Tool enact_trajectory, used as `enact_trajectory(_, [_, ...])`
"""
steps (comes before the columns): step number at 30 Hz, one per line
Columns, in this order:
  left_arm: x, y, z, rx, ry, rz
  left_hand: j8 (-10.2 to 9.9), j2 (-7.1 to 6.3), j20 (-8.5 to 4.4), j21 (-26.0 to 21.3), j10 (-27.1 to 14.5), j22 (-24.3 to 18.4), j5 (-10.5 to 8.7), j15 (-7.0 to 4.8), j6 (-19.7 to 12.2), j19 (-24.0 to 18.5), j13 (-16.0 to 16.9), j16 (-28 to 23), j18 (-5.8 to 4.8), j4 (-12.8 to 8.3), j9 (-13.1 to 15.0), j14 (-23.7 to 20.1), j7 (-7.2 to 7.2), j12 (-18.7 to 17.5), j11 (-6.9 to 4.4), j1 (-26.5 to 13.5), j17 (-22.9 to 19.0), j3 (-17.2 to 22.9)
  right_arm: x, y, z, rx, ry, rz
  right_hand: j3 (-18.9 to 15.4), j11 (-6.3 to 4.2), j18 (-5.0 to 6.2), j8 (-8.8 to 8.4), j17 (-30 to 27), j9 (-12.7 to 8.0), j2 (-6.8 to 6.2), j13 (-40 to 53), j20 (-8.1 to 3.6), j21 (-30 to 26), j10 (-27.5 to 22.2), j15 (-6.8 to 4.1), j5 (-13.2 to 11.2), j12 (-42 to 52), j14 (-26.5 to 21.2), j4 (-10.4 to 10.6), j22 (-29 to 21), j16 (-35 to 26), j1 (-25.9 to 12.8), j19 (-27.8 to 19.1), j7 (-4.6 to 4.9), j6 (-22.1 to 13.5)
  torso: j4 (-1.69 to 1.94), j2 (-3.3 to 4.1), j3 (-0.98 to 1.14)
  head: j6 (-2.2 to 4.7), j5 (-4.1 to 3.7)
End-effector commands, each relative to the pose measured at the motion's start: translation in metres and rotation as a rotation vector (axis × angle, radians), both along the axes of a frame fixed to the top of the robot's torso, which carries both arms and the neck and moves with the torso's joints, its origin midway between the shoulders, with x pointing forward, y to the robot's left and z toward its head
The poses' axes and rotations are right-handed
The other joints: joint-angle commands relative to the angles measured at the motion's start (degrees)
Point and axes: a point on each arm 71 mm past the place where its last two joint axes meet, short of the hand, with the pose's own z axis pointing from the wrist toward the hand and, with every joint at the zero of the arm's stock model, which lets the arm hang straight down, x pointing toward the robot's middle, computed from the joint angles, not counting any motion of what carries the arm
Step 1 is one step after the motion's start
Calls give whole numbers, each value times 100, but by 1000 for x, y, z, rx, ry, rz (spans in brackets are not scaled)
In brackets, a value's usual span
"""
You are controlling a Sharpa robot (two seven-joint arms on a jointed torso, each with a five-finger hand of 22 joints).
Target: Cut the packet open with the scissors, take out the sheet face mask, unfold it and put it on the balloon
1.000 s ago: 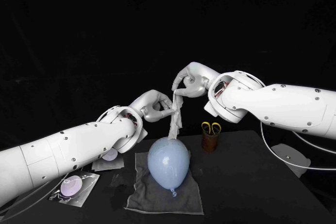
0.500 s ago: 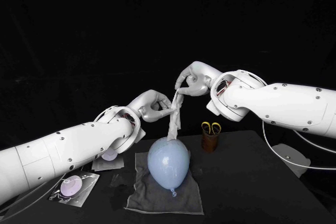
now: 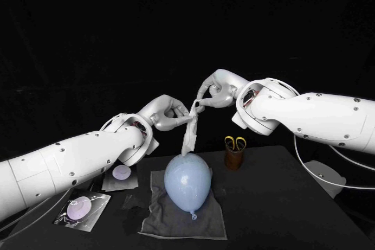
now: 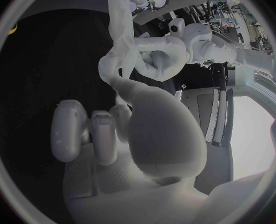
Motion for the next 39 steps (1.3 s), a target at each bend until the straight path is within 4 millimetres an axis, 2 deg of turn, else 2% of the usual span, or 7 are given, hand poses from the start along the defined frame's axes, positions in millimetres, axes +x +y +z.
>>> enact_trajectory(1, [2, -2, 5, 21, 30, -34, 20, 6, -15, 9, 39, -12, 9, -3, 51, 30, 10, 32, -36, 2, 95, 24, 4, 26, 12, -84, -2, -35, 0, 0, 0, -16, -2, 9, 33, -6, -65, 20, 1505, 6, 1, 618, 9, 20, 256, 15, 7, 38, 629, -6, 1137, 24, -68, 154, 36, -11, 1, 2, 3, 7, 3])
enact_trajectory(9, [7, -3, 17, 62, 55, -53, -64, 254, -24, -61, -79, -121, 10, 12, -61, -63, -31, 9, -22, -3, 39, -44, 44, -72, 40, -213, -105, -2, 1, 0, 0, -14, -6, 6, 33, -6, -65, 20, 1505, 6, 1, 618, 9, 20, 256, 15, 7, 38, 629, -6, 1137, 24, -68, 154, 36, -11, 1, 1, 1, 18, 10])
enact_trajectory(23, [11, 0, 22, 144, 95, -73, -458, 816, 139, -363, -517, -578, 11, 253, -706, -535, -208, -71, 46, -20, -96, -431, 368, -416, 312, 189, -550, 543, 3, -3, 2, -9, -21, -5, 33, -6, -65, 20, 1505, 6, 1, 618, 9, 20, 256, 15, 7, 38, 629, -6, 1137, 24, -68, 154, 36, -11, 2, 8, 2, 18, -9])
enact_trajectory(28, [12, 2, 23, 139, 85, -70, -433, 680, 170, -337, -500, -540, 10, 256, -655, -536, -192, -39, 57, -49, -74, -409, 351, -376, 299, 297, -489, 645, 3, -3, 2, -9, -23, -5, 46, -6, -67, 27, 1505, 8, -2, 616, 10, 33, 255, 16, 8, 35, 629, -15, 1140, 24, -86, 158, 36, -14, 2, 9, 1, 11, -13])
enact_trajectory(31, [13, 3, 25, 122, 74, -65, -354, 350, 156, -273, -418, -452, 9, 208, -541, -488, -195, -16, 58, -255, -31, -379, 316, -352, 236, 527, -440, 688, 3, -3, 2, -9, -23, -6, 46, -6, -67, 27, 1505, 8, -2, 616, 10, 33, 255, 16, 8, 35, 629, -15, 1140, 24, -86, 158, 36, -14, 4, 7, -1, 3, -12])
enact_trajectory(34, [13, 3, 26, 109, 63, -64, -295, 179, 136, -236, -328, -411, 10, 179, -451, -466, -212, -8, 55, -305, -6, -366, 303, -356, 204, 576, -428, 690, 3, -3, 2, -10, -23, -6, 46, -6, -67, 27, 1505, 8, -2, 616, 10, 33, 255, 16, 8, 35, 629, -15, 1140, 24, -86, 158, 36, -14, 6, 5, -2, 2, -13])
enact_trajectory(39, [13, 4, 28, 88, 41, -66, -231, 49, 103, -166, -209, -320, 13, 140, -344, -413, -250, 4, 42, -337, 19, -333, 281, -393, 163, 614, -390, 739, 4, -2, 2, -11, -23, -5, 46, -6, -67, 27, 1505, 8, -2, 616, 10, 33, 255, 16, 8, 35, 629, -15, 1140, 24, -86, 158, 36, -14, 8, 6, -4, 8, -2])
